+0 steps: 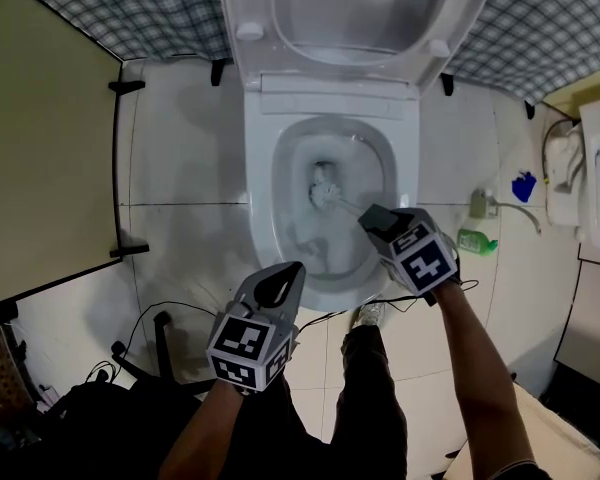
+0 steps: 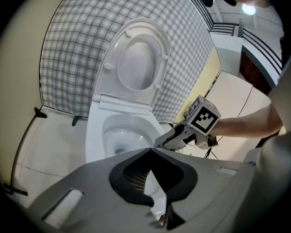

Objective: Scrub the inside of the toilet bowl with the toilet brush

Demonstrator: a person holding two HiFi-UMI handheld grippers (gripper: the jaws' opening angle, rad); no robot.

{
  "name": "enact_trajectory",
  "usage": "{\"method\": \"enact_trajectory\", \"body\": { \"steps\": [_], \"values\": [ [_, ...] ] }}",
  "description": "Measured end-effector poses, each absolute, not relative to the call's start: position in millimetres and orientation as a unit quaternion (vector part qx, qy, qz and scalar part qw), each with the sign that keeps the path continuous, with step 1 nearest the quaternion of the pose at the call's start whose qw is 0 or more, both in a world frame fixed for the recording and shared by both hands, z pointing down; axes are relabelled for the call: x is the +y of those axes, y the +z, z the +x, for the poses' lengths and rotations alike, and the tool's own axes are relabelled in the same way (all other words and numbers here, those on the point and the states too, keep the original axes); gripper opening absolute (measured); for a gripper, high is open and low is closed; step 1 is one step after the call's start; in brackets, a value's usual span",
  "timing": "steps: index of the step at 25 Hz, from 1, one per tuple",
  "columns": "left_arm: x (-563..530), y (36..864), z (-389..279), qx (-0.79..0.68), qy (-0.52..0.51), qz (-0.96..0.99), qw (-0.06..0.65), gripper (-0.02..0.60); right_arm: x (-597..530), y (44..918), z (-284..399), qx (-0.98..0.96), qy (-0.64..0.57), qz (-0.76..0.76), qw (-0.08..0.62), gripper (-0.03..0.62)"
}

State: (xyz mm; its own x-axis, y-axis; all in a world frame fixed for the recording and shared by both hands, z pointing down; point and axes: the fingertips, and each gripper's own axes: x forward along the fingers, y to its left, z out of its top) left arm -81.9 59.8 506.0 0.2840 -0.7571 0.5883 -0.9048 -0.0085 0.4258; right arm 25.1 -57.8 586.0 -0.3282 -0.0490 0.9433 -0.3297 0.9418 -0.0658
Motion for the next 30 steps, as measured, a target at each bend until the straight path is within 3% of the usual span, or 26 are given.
{"method": "enact_trajectory", "body": {
  "steps": [15, 24, 30],
  "values": [
    [56.5, 505.2, -98.7, -0.595, 0.098, 0.701, 0.382, 0.009, -60.6, 482.3, -62.2, -0.908, 0.159, 0.127, 0.367, 0.212],
    [60.4, 511.2, -100.8, -0.593, 0.100, 0.700, 0.386, 0.009, -88.5, 525.8, -51.3, -0.892, 0.147, 0.211, 0.372, 0.198],
    [61.8, 515.8, -106.0, -0.591, 0.102, 0.697, 0.392, 0.009, -96.7, 490.3, -61.7, -0.908, 0.160, 0.229, 0.312, 0.198]
  ]
}}
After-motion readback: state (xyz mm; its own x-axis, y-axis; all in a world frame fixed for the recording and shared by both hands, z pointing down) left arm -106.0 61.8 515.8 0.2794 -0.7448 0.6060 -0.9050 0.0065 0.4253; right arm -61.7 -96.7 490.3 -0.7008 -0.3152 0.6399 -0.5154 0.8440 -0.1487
